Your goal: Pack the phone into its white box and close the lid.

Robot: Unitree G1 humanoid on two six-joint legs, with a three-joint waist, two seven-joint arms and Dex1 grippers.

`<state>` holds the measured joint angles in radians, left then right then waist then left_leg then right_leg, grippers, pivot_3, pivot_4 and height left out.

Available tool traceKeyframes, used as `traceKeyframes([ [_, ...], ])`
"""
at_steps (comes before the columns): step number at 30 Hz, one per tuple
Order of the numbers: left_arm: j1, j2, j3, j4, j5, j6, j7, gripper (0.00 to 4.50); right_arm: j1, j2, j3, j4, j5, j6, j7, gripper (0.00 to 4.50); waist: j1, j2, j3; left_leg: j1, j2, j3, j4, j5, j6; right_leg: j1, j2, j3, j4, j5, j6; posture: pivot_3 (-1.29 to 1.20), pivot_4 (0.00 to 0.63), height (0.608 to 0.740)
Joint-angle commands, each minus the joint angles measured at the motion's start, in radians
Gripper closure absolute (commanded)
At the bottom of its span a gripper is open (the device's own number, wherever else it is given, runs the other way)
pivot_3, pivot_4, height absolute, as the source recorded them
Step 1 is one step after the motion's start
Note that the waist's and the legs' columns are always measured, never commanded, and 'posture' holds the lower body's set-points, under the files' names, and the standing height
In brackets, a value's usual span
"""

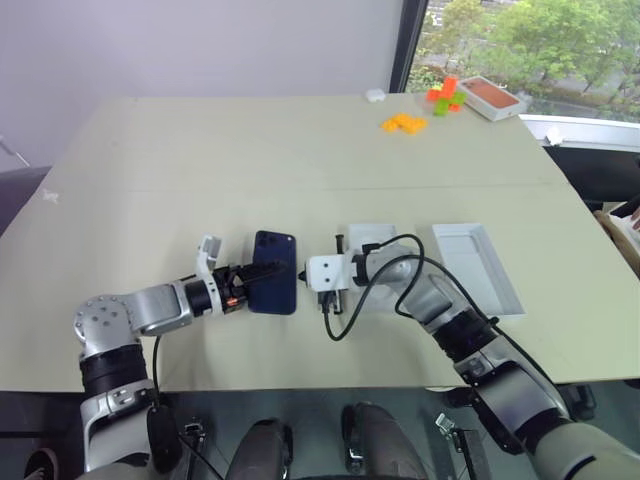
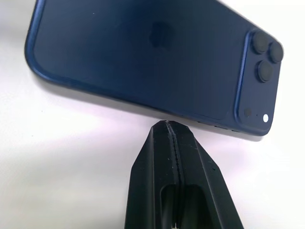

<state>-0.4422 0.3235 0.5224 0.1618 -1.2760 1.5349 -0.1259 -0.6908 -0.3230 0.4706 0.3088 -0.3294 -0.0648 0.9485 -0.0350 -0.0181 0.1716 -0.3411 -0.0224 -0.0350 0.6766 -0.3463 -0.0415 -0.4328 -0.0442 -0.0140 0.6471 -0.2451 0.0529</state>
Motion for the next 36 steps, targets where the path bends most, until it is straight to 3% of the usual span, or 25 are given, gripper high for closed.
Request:
traceKeyframes([
  [1, 0.0, -0.001, -0.001, -0.02, -0.023, -0.003, -0.015, 2.48, -0.008, 0.003, 0.015, 0.002, 0.004, -0.006, 0.006, 4.5, 0.0, 0.0, 0.0, 0.0, 0.0, 0.0, 0.0, 0.0, 0.0, 0.0, 0.0, 0.0, 0.0, 0.0, 0.0, 0.0, 0.15, 0.74],
  [4, 0.002, -0.002, -0.005, -0.02, -0.025, 0.003, -0.018, 3.95, -0.006, 0.006, 0.016, 0.0, 0.004, -0.004, 0.007, 4.5, 0.0, 0.0, 0.0, 0.0, 0.0, 0.0, 0.0, 0.0, 0.0, 0.0, 0.0, 0.0, 0.0, 0.0, 0.0, 0.0, 0.15, 0.74],
  [14, 0.015, 0.0, -0.003, -0.016, -0.02, 0.009, -0.022, 3.95, -0.01, 0.007, 0.015, 0.006, 0.003, -0.007, 0.003, 4.5, 0.0, 0.0, 0.0, 0.0, 0.0, 0.0, 0.0, 0.0, 0.0, 0.0, 0.0, 0.0, 0.0, 0.0, 0.0, 0.0, 0.15, 0.74],
  [16, 0.015, -0.004, 0.0, -0.013, -0.023, 0.006, -0.02, 4.49, -0.009, 0.007, 0.016, 0.005, 0.003, -0.007, 0.003, 4.5, 0.0, 0.0, 0.0, 0.0, 0.0, 0.0, 0.0, 0.0, 0.0, 0.0, 0.0, 0.0, 0.0, 0.0, 0.0, 0.0, 0.15, 0.74],
  [22, 0.011, 0.002, 0.012, -0.001, -0.035, 0.01, -0.026, 4.49, -0.01, 0.005, 0.007, -0.003, 0.01, -0.004, 0.003, 4.5, 0.0, 0.0, 0.0, 0.0, 0.0, 0.0, 0.0, 0.0, 0.0, 0.0, 0.0, 0.0, 0.0, 0.0, 0.0, 0.0, 0.15, 0.74],
  [29, 0.008, 0.072, 0.004, -0.065, -0.015, -0.059, -0.136, 4.49, -0.015, 0.061, -0.165, -0.185, 0.286, 0.315, 0.077, 4.5, -0.003, 0.0, 0.001, -0.004, 0.0, 0.0, 0.0, 0.0, 0.0, -0.004, 0.0, 0.0, 0.0, 0.0, 0.0, 0.0, 0.15, 0.74],
  [32, 0.012, 0.101, -0.001, -0.128, 0.018, -0.166, -0.21, 4.5, -0.023, 0.048, -0.23, -0.289, 0.405, 0.506, 0.109, 3.75, 0.0, 0.0, 0.001, -0.014, 0.0, -0.001, 0.003, 0.0, 0.0, -0.013, 0.0, 0.0, 0.002, 0.0, -0.001, 0.0, 0.15, 0.74],
  [36, 0.018, 0.15, -0.037, -0.128, 0.029, -0.172, -0.282, 4.5, -0.023, -0.04, -0.267, -0.378, 0.484, 0.653, 0.153, 1.8, 0.011, 0.001, 0.001, -0.016, 0.0, -0.001, 0.003, 0.0, 0.001, -0.014, 0.0, -0.001, -0.001, 0.0, -0.001, 0.0, 0.15, 0.74],
])
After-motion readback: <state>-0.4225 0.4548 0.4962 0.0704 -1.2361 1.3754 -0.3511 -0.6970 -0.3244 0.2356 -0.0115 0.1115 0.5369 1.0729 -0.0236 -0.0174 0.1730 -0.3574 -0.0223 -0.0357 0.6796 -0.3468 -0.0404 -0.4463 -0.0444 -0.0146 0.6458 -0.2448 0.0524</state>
